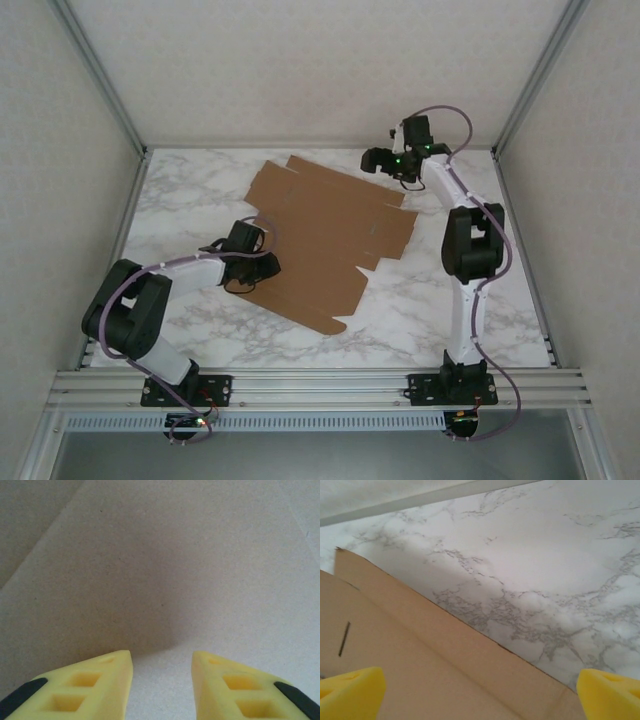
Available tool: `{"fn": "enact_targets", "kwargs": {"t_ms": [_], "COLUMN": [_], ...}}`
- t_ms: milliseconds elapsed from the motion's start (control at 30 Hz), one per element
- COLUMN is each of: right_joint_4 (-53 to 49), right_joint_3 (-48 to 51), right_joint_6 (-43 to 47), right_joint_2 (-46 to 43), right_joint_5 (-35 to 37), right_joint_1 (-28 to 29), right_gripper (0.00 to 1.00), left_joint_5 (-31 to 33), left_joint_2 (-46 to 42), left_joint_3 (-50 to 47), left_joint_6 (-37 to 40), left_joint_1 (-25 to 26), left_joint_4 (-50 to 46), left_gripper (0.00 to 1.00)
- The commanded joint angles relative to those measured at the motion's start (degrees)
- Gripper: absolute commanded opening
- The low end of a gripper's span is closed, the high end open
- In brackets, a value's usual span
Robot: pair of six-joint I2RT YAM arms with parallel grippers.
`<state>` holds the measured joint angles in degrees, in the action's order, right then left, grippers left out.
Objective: Fold the paper box
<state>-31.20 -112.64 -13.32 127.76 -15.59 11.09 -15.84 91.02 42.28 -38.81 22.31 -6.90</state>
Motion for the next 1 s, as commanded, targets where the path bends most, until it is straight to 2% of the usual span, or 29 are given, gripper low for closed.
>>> {"fn": "enact_targets", "kwargs": {"t_ms": [0,133,300,467,567,733,967], "right_joint_4": [-2.8,-0.8,-6.1,-7.4,-15.5,-17.3,-17.2], "right_joint_3": [-2.6,-2.6,-8.6,-9.3,-15.6,-14.6,-13.7], "right_joint_6": [3.8,5.1,9.4,12.6,16.5,17.0,16.5], "right_joint_2": [3.4,5.6,10.7,11.0,14.5,15.3,15.2], "right_joint_5": [-2.7,-4.8,0.7,-1.2,-7.1,-21.8,-21.7], "right_joint_1": [-0.3,-0.8,-0.9,-1.1,-1.2,-2.1,-2.0], "right_gripper": [0.99,0.99,0.99,0.99,0.99,0.99,0.95], "left_joint_5": [5.2,7.4,8.7,10.2,11.8,12.9,14.4], "left_joint_2": [3.2,3.9,4.9,4.0,3.3,3.7,3.7], "left_joint_3": [-0.1,1.1,2.3,1.6,0.9,0.8,0.8], "left_joint_6": [0.7,2.5,5.4,8.3,9.4,9.9,10.5], "left_joint_1": [0.2,-0.2,-0.5,-0.6,-0.6,-0.7,-0.7], "left_joint_4": [-4.0,-6.6,-9.9,-13.2,-14.2,-13.9,-13.8], "left_gripper": [0.38,0.38,0.37,0.39,0.39,0.39,0.39]}}
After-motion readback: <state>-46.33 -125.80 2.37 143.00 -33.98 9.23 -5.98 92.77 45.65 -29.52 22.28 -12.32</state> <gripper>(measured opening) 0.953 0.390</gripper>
